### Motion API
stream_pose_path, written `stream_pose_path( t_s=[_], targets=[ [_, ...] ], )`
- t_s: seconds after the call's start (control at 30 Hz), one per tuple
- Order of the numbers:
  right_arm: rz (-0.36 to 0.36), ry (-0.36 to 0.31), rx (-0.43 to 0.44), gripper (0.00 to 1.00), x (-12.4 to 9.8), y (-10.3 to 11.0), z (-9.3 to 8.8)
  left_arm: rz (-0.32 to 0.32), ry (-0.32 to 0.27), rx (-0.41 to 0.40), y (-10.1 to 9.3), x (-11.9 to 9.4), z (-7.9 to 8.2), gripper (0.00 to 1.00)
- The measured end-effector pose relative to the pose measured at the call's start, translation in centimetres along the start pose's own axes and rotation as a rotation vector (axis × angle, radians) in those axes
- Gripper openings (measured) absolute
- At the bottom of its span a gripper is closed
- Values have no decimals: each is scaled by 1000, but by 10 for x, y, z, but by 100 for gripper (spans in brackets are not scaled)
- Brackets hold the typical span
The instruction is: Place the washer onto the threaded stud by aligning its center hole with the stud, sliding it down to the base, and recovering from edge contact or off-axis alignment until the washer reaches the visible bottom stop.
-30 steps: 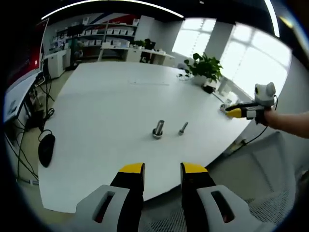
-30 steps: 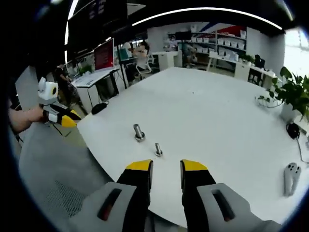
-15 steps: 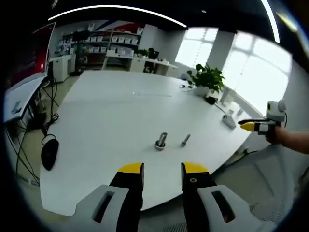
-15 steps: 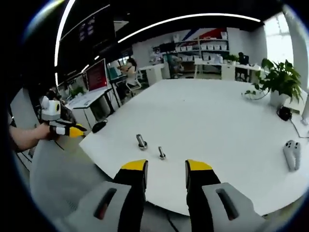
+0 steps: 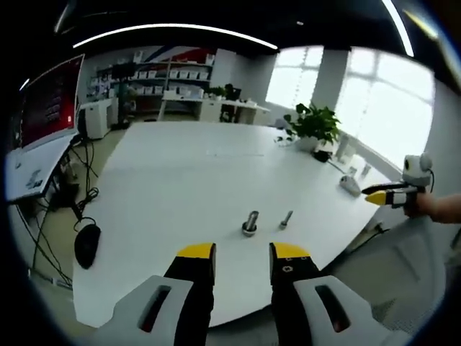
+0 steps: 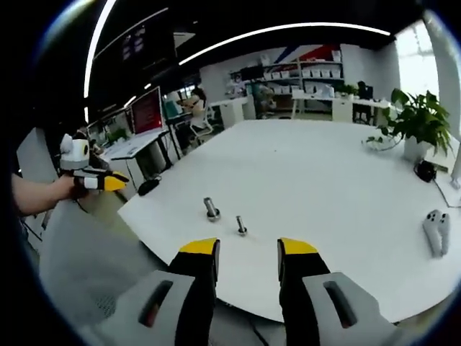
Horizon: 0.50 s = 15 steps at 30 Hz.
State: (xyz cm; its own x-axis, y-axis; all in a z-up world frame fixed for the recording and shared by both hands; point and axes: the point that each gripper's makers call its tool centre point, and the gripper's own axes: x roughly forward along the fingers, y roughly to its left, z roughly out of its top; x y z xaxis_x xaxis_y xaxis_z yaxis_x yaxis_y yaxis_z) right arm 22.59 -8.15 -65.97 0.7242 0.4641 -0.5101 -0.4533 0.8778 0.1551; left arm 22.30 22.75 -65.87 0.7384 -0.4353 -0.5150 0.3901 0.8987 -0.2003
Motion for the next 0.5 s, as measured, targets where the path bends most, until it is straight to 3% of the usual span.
stream_pose_path(
  t_s=[0.3,0.5],
  targets=[
    [16,-18,27,33,1,3,1,16,12,12,5,-1,-3,27],
    [39,18,-2,33,4,10,-5,34,-12,-13,12,-4,0,27]
  ],
)
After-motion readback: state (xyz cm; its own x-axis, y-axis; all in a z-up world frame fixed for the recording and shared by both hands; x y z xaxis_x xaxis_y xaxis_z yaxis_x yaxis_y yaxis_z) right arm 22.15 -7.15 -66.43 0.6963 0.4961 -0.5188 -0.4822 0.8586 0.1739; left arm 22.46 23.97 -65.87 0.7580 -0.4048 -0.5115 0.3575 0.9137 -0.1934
